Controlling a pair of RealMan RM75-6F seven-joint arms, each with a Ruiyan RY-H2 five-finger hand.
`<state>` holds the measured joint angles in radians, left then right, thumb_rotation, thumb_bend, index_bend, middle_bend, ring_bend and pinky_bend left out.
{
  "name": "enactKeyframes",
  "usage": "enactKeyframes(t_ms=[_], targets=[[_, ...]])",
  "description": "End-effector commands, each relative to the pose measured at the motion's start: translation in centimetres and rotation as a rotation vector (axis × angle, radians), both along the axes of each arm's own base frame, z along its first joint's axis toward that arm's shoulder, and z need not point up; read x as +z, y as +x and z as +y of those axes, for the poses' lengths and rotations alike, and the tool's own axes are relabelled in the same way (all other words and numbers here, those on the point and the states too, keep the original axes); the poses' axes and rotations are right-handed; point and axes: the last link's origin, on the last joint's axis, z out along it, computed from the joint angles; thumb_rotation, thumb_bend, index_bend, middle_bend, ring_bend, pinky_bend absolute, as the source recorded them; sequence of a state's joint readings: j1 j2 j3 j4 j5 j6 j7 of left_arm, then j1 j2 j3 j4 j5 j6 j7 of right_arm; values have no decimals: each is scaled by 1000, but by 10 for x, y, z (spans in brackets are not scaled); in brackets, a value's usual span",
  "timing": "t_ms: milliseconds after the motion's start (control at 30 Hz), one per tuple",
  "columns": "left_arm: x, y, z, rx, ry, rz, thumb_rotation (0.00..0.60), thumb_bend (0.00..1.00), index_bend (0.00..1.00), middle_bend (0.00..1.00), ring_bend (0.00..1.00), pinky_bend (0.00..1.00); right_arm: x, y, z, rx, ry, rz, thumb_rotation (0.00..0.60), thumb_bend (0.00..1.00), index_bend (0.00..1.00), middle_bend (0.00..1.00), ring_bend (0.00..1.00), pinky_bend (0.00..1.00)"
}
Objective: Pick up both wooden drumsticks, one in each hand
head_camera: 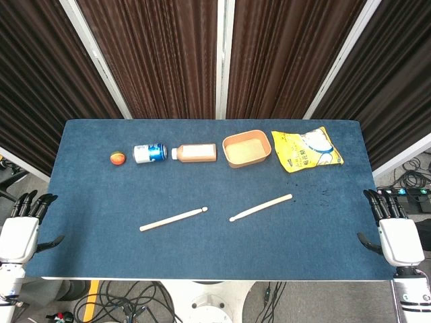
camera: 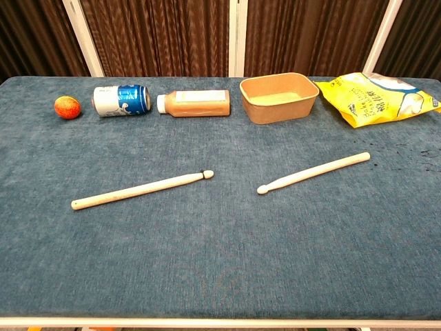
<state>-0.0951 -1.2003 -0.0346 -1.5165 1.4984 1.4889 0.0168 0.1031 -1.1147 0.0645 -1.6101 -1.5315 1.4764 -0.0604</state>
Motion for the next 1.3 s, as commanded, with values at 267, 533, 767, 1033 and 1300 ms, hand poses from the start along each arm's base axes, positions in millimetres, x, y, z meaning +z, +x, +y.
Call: enactKeyframes(t_ms=[267,533,767,1033,1300], targets=[[-2,-2,-7,25,6,-3,600,70,162,141,15,73,-6,0,-5,14,48,-5,600,90,0,108,32,163],[-2,2,-1,13,10,-2,600,68,162,141,15,73,-15,16,-32,98,124,8,600,113,22,143,46,181],[-4,4,2,1,5,0,600,67,162,141,15,73,-54,50,-87,215,274,58,600,160,177,223,88,224],[0,3,-1,13,8,0,600,66,162,141,15,73,-117,72,-134,292,394,177,600,160,288,299,133,269],[0,2,0,31,2,-10,600,67,162,140,15,74,-155,69,-154,307,383,243,600,152,406,390,206,313]])
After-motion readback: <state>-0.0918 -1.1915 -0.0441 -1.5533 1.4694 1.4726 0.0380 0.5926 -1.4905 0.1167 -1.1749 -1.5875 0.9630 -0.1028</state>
